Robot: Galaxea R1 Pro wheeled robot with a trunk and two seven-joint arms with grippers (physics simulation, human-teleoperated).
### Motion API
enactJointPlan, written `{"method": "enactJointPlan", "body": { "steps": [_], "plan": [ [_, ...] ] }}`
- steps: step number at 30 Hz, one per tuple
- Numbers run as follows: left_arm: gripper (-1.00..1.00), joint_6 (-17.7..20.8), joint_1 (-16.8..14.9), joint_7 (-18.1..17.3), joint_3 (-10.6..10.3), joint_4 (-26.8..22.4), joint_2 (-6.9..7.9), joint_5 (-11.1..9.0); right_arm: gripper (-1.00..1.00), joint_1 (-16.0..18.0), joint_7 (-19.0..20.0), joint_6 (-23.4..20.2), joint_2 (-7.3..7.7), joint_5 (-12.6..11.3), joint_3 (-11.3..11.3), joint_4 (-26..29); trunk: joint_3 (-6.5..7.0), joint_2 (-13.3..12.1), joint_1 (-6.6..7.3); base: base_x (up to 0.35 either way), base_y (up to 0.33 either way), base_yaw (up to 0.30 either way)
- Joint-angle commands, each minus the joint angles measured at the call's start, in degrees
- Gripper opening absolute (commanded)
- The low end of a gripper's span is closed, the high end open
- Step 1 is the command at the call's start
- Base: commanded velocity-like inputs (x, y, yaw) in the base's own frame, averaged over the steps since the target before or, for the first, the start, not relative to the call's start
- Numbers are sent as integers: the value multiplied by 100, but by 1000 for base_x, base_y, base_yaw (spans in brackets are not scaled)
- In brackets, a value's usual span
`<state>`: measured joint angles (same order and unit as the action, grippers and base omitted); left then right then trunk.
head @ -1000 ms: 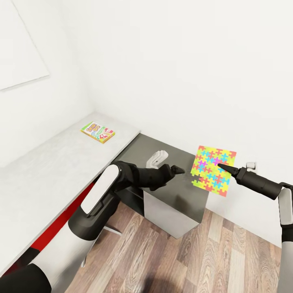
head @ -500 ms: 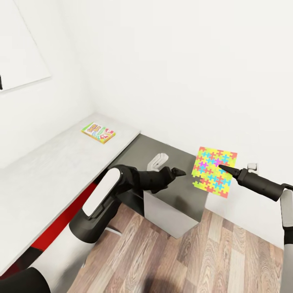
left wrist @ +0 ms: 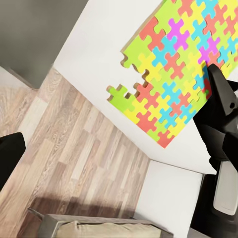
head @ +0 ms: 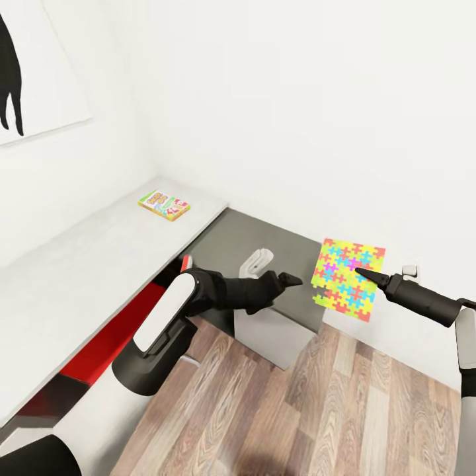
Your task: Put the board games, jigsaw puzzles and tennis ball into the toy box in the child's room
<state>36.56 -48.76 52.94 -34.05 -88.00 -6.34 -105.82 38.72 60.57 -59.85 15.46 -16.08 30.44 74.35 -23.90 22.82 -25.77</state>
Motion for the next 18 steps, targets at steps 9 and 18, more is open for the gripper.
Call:
{"method": "enactJointPlan", "body": {
  "steps": [9, 18],
  "plan": [
    [100, 9, -3, 43, -3, -26, 0, -36, -100, 4, 3, -15, -14, 36, 6, 0, -9, 10, -1, -77, 0, 28],
    [100, 9, -2, 41, -5, -32, 1, -35, -100, 9, -341, -15, -23, 39, 12, -3, 1, 10, -1, -17, 0, 185]
  ]
}}
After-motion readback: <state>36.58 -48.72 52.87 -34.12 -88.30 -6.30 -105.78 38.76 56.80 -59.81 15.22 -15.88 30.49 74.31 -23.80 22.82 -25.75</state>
